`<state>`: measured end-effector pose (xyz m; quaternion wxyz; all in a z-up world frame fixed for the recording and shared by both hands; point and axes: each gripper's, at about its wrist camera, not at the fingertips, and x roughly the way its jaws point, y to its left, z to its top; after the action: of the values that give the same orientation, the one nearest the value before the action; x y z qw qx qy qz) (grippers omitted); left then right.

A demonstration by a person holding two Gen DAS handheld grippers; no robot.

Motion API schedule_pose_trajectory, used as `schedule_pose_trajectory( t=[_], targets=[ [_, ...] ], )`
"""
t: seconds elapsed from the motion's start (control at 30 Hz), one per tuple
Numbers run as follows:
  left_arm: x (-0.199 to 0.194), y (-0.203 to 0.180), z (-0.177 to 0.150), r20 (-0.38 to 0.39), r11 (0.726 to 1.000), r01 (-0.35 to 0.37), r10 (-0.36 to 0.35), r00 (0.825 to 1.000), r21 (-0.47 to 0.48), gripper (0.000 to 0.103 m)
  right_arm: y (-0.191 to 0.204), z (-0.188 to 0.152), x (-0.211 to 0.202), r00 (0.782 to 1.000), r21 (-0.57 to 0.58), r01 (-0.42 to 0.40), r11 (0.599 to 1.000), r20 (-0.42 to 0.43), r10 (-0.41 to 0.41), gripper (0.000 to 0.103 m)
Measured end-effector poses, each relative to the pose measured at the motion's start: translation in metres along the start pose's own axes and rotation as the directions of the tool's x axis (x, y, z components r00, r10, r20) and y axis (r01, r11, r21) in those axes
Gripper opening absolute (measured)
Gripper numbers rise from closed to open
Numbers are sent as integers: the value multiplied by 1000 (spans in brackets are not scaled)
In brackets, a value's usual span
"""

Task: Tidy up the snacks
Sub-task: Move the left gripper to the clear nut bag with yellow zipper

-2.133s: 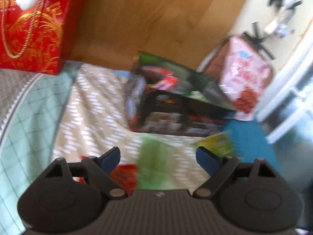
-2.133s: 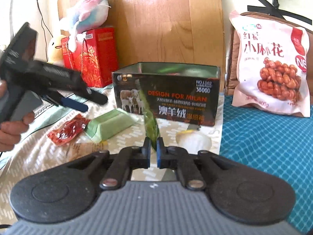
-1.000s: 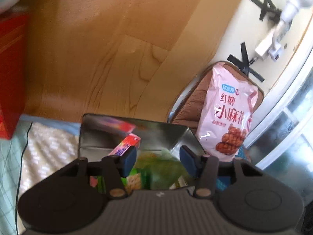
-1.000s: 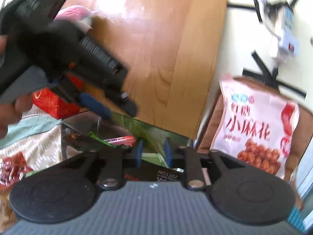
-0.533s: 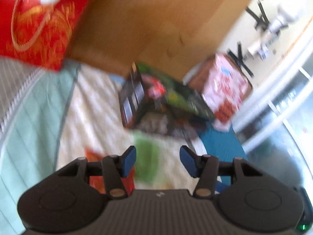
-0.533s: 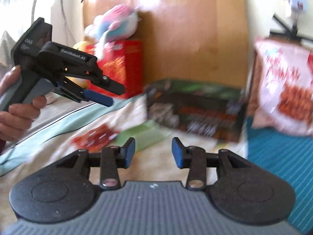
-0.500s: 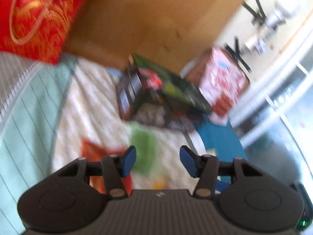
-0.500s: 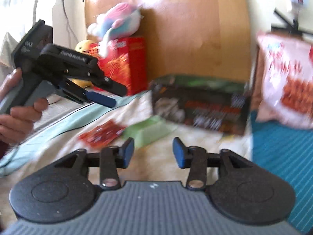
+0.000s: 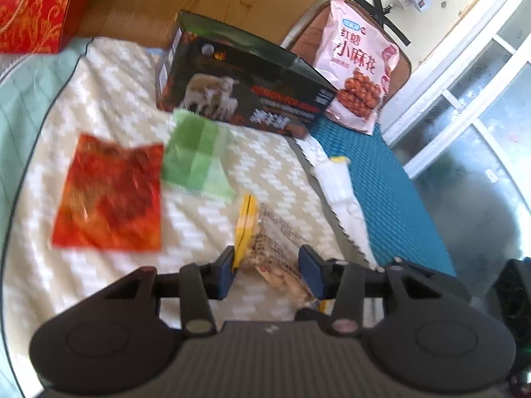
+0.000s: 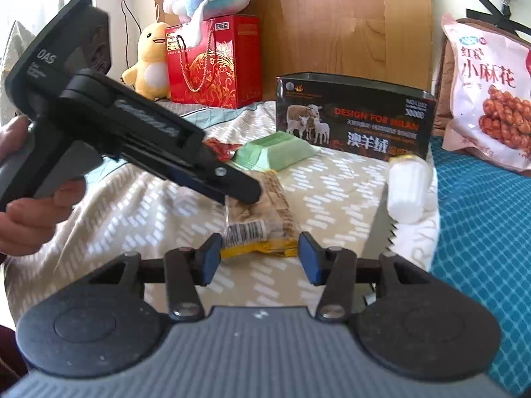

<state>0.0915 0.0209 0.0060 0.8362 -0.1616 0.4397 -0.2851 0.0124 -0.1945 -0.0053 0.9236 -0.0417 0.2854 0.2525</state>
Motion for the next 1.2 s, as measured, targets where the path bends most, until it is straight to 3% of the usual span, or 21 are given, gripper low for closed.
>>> schedule_pose_trajectory(
  t=[0.2, 0.33, 0.43, 0.47, 0.6, 0.73, 0.77, 0.8, 1.0, 1.2],
  targets=[
    [-7, -18, -22, -17, 1000, 3, -3, 1000, 18, 44, 2, -12, -14, 999, 10, 36, 999, 6, -36, 58],
    [-16, -24, -26, -30, 999, -4, 5, 1000, 37, 55, 9, -15, -21, 999, -12, 51, 999, -1, -51, 59],
    [-30, -22, -22, 24, 998, -41, 40, 999, 42, 75, 12, -18, -23, 999, -10, 40, 999, -1, -40, 61],
    [-34, -21, -20, 48, 998, -55, 53, 997, 38, 77, 13, -18, -23, 999, -10, 39, 999, 0, -39, 63],
    [-33, -15, -7, 54, 999, -49, 48, 997, 10, 72, 14, -17, -20, 999, 1, 35, 999, -1, -35, 63],
    [-7, -17, -10, -12, 998, -61, 61, 998, 28, 57, 11, -15, -17, 1000, 30, 29, 999, 6, -29, 62],
    [-7, -21, -12, 7, 997, -67, 67, 998, 47, 54, 11, -14, -17, 999, 39, 33, 999, 5, -33, 57],
    [-5, -24, -14, -15, 997, -57, 58, 998, 59, 48, 11, -14, -18, 999, 38, 33, 999, 2, -34, 45],
    [-11, -36, -41, -63, 994, 2, 4, 998, 105, 46, 21, -24, -35, 999, -41, -29, 999, -30, 28, 42],
    [-30, -38, -72, -82, 993, 69, -61, 995, 98, 47, 22, -38, -59, 994, -43, -100, 994, -53, 98, 43]
  ],
)
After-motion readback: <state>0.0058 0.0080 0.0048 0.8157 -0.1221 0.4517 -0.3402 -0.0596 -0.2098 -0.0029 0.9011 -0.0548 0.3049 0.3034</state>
